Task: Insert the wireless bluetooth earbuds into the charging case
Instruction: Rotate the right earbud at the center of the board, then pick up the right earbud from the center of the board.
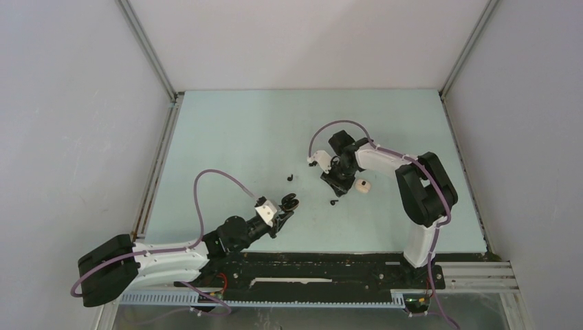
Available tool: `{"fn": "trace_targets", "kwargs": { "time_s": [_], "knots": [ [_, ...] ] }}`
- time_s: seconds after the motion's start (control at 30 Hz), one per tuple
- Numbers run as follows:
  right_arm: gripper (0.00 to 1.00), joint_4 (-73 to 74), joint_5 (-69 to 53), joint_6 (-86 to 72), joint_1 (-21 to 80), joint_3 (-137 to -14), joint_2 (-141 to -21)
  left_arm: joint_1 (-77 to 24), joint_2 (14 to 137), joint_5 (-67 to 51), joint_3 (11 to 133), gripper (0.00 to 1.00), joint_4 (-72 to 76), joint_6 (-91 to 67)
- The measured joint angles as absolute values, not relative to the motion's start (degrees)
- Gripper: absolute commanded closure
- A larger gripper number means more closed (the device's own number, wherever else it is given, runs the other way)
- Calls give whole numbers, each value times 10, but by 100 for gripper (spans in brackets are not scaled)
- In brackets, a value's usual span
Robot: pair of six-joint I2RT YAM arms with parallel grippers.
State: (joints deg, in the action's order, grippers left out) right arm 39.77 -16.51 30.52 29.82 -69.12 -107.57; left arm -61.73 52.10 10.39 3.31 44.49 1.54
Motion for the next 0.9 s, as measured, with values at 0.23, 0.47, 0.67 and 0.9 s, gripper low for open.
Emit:
{"fn": "trace_targets", "kwargs": {
  "time_s": [0.23, 0.47, 0.67, 0.9],
  "knots": [
    [74, 413, -178, 305, 322, -674, -1062, -617, 521, 104, 33, 100, 445, 15],
    [73, 430, -197, 304, 335, -660, -1052, -617, 522, 104, 33, 100, 445, 15],
    [71, 434, -221, 292, 308, -654, -1041, -617, 524, 104, 33, 100, 445, 15],
    [65, 435, -281, 274, 289, -653, -1009, -617, 534, 104, 33, 100, 445, 15]
  ]
}}
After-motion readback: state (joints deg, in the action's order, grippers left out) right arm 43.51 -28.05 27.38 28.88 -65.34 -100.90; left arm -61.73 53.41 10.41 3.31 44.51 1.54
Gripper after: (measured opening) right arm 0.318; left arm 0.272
